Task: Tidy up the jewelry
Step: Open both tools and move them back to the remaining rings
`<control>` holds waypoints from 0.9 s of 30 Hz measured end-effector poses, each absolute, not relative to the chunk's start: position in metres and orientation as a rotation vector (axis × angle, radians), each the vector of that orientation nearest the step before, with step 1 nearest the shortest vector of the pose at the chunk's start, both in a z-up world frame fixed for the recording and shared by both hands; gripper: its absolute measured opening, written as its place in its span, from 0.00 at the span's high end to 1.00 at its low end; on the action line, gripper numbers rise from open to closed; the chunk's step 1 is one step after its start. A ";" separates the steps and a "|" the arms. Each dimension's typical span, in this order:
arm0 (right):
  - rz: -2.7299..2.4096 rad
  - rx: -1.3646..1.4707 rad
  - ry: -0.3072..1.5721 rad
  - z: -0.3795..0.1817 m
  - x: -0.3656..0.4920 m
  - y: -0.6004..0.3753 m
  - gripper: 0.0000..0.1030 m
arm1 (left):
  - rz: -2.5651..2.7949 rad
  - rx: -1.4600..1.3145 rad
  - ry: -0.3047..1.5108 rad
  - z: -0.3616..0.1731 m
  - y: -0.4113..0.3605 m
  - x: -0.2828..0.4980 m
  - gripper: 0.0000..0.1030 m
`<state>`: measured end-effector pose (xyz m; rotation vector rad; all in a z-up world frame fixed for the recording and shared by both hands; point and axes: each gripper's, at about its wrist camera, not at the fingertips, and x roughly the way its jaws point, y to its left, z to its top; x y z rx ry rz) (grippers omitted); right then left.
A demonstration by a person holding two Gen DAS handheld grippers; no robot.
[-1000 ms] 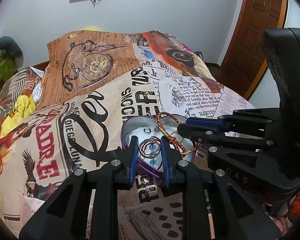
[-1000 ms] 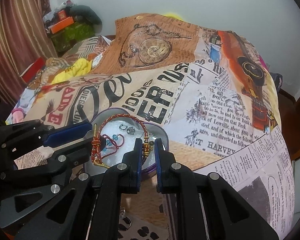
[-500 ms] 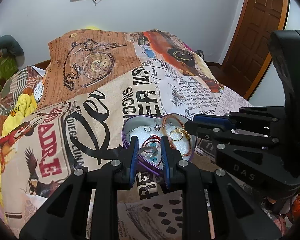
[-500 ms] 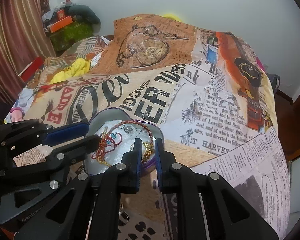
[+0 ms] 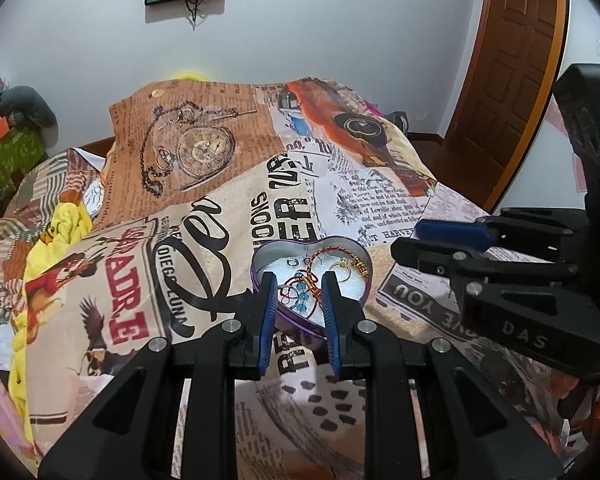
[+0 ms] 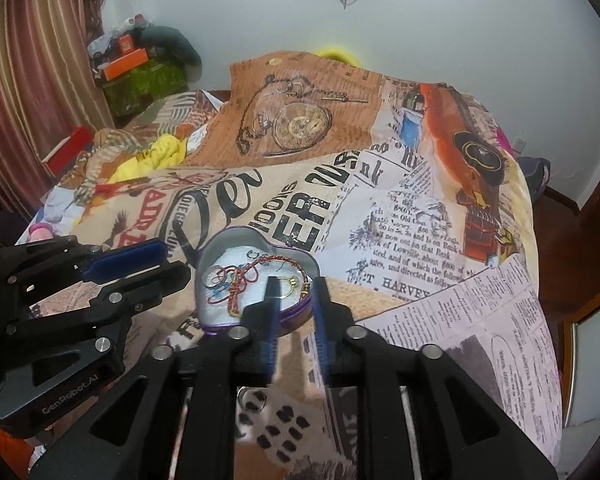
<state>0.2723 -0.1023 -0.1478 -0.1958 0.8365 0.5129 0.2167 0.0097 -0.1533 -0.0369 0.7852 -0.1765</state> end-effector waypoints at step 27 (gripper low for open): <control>0.508 -0.267 0.924 -0.181 0.240 -0.114 0.63 | -0.166 -0.028 0.851 -0.168 0.011 0.176 0.61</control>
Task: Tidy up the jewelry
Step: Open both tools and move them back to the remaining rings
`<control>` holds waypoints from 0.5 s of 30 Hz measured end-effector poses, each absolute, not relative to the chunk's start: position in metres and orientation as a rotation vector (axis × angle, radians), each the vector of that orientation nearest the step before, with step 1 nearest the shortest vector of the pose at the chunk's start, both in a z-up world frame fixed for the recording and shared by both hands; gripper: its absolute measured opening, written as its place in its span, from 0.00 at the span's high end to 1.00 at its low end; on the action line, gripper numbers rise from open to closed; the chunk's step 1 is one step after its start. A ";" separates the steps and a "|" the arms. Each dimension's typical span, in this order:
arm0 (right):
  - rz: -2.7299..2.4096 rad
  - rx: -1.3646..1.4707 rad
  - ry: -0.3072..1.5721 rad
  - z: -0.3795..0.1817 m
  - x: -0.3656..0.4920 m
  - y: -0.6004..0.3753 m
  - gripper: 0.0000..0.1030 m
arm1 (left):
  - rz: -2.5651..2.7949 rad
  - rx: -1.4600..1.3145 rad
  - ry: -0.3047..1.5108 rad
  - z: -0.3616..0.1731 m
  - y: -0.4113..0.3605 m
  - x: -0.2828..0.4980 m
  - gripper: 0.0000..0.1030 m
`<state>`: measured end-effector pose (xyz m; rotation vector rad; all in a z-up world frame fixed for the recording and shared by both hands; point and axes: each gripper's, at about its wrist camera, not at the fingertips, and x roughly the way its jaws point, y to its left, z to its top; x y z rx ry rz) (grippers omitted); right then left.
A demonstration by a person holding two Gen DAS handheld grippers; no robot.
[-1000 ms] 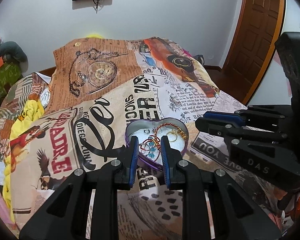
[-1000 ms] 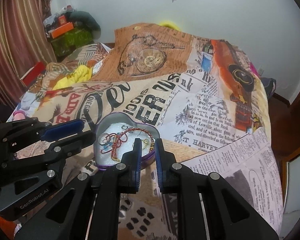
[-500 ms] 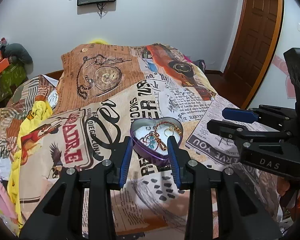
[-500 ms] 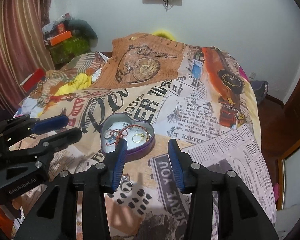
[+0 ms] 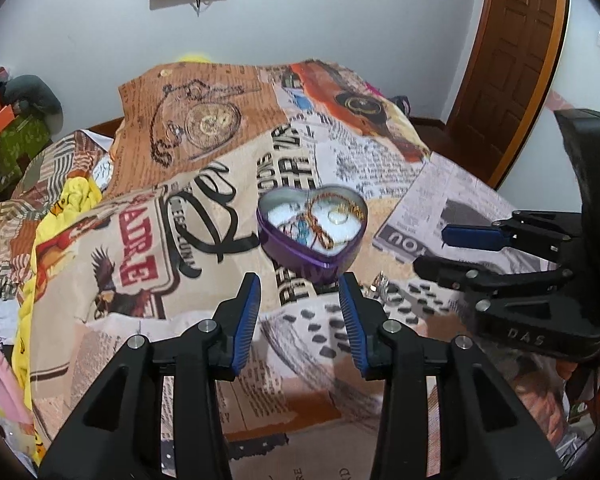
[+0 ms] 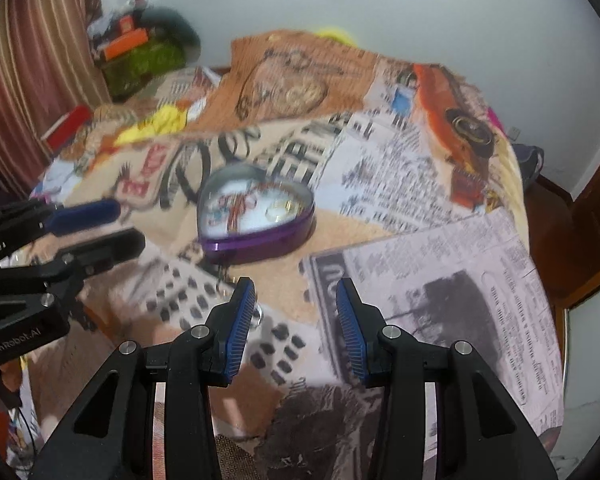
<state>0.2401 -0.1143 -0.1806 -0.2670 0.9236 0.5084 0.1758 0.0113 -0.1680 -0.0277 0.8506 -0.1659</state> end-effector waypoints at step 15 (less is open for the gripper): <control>0.645 -0.310 1.018 -0.212 0.246 -0.098 0.69 | -0.188 -0.007 0.937 -0.200 0.002 0.184 0.61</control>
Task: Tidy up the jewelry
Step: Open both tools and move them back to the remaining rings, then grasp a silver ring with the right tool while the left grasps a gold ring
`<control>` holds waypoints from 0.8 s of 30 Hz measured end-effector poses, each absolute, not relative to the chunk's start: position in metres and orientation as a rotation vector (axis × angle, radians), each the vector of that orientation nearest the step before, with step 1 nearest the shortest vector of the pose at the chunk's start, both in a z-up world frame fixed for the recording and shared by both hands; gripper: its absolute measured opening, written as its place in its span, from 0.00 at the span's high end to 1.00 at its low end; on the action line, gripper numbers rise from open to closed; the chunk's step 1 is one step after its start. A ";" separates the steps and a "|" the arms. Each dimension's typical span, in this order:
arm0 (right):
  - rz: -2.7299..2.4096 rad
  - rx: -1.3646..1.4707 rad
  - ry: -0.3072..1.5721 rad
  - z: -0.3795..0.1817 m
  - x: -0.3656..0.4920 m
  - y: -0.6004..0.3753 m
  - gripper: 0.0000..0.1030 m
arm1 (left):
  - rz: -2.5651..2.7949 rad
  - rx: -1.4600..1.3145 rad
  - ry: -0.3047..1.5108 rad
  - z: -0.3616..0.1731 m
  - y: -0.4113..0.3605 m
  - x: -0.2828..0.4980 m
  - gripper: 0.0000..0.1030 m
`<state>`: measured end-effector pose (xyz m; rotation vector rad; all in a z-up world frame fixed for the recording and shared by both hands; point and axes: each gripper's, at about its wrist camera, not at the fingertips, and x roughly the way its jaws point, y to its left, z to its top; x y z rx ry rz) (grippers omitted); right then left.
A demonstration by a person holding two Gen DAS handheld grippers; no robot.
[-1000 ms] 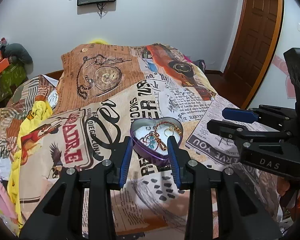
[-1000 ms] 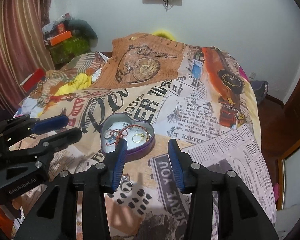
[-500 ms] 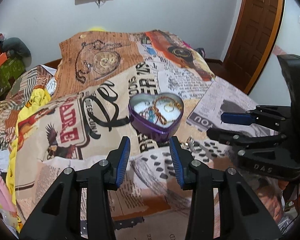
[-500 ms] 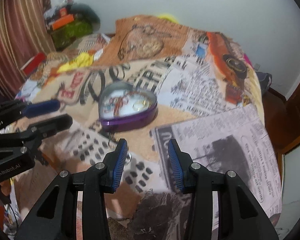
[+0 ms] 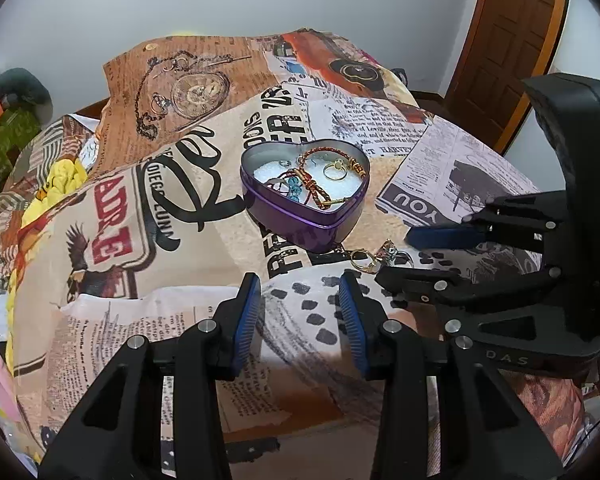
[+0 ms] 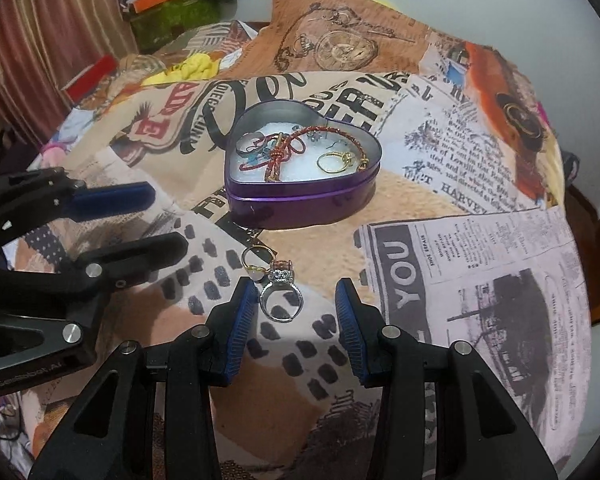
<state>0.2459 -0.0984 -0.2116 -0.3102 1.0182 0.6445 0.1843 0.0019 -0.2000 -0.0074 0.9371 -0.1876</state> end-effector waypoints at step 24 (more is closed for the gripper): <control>0.524 -0.242 0.884 -0.178 0.237 -0.149 0.82 | -0.266 0.036 0.986 -0.213 -0.045 0.209 0.61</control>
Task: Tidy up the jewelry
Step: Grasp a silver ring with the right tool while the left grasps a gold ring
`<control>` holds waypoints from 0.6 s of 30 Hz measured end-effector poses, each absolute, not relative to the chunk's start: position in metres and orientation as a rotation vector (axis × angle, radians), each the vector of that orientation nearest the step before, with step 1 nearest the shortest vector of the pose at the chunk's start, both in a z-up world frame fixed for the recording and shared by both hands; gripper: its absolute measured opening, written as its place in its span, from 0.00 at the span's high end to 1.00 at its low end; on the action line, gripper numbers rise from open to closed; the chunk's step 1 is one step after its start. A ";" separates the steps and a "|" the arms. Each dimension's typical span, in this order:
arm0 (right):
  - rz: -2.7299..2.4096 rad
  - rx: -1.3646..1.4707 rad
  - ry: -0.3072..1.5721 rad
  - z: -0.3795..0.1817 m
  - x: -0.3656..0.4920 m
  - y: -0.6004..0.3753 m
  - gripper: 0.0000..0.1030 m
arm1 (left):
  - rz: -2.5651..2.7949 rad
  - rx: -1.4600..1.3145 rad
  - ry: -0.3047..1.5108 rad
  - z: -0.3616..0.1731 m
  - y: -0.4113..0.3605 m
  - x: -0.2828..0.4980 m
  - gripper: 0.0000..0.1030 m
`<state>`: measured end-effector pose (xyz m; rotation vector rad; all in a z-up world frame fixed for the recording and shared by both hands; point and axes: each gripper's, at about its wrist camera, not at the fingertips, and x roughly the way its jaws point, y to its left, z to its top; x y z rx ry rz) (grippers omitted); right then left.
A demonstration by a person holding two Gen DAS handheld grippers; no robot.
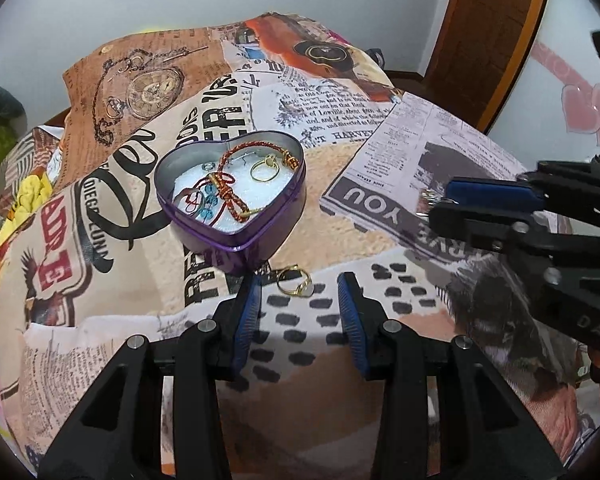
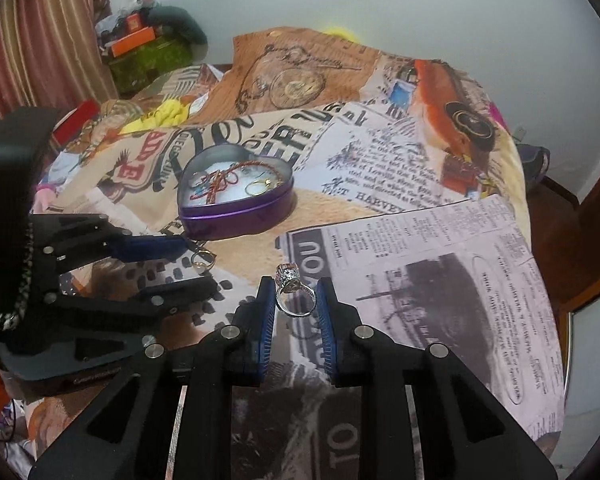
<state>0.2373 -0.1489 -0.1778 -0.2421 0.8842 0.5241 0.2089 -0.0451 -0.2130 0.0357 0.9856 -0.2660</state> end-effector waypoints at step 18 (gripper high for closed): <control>0.519 -0.210 0.857 -0.165 0.235 -0.150 0.82 | -0.283 0.054 0.930 -0.205 -0.048 0.202 0.93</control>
